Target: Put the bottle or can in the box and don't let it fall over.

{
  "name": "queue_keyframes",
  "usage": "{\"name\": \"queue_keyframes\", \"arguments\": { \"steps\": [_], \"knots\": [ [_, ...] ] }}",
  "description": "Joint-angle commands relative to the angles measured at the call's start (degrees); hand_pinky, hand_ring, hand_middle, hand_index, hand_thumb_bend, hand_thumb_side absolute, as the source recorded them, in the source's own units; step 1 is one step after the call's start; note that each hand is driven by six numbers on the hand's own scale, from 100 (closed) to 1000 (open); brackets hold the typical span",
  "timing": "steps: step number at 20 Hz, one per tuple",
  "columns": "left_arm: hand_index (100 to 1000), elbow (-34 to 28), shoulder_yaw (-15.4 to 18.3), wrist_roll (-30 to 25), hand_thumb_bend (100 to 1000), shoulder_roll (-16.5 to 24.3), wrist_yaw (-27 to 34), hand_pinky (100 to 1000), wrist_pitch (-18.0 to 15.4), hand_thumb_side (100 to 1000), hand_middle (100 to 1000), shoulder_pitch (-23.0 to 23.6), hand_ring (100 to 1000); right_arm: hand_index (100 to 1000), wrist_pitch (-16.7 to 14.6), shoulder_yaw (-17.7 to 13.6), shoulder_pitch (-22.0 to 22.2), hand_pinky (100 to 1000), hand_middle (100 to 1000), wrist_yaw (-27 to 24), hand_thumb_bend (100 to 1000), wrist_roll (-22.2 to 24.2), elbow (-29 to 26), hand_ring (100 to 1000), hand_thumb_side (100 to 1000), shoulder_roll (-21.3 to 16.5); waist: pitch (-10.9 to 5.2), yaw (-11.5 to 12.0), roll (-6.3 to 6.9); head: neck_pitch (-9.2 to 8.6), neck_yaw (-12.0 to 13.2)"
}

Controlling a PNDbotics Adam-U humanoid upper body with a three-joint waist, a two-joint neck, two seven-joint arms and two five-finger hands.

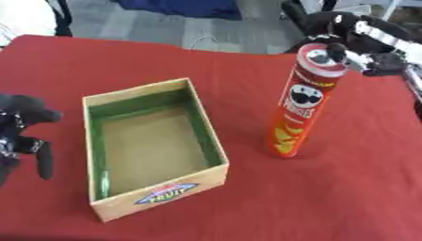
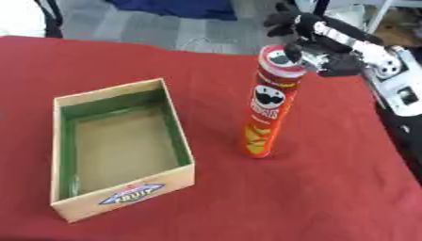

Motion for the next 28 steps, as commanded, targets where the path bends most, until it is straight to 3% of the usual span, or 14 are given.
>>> {"name": "queue_keyframes", "arguments": {
  "steps": [1,14,28],
  "knots": [
    [911,-1.13,0.40,0.01,100,0.98,-0.07,453,-0.28,589,830,-0.34,877,984,-11.33,-0.56,-0.40,920,905,0.28,100,11.46,-1.52,878,784,-0.92,-0.93,-0.10,0.19,0.19,0.12],
    [910,-1.13,0.36,-0.12,100,0.92,-0.30,453,-0.28,586,830,-0.36,877,983,-15.13,-0.07,0.07,934,914,4.97,100,9.91,-1.17,892,817,-0.70,-0.93,0.02,0.13,0.45,0.03],
    [907,-1.13,0.29,-0.23,100,0.87,-0.49,453,-0.24,582,824,-0.42,876,975,-16.01,0.71,-0.07,904,900,8.64,100,5.74,-0.69,868,756,-0.59,-0.94,0.19,0.08,0.55,-0.12]
  ]
}}
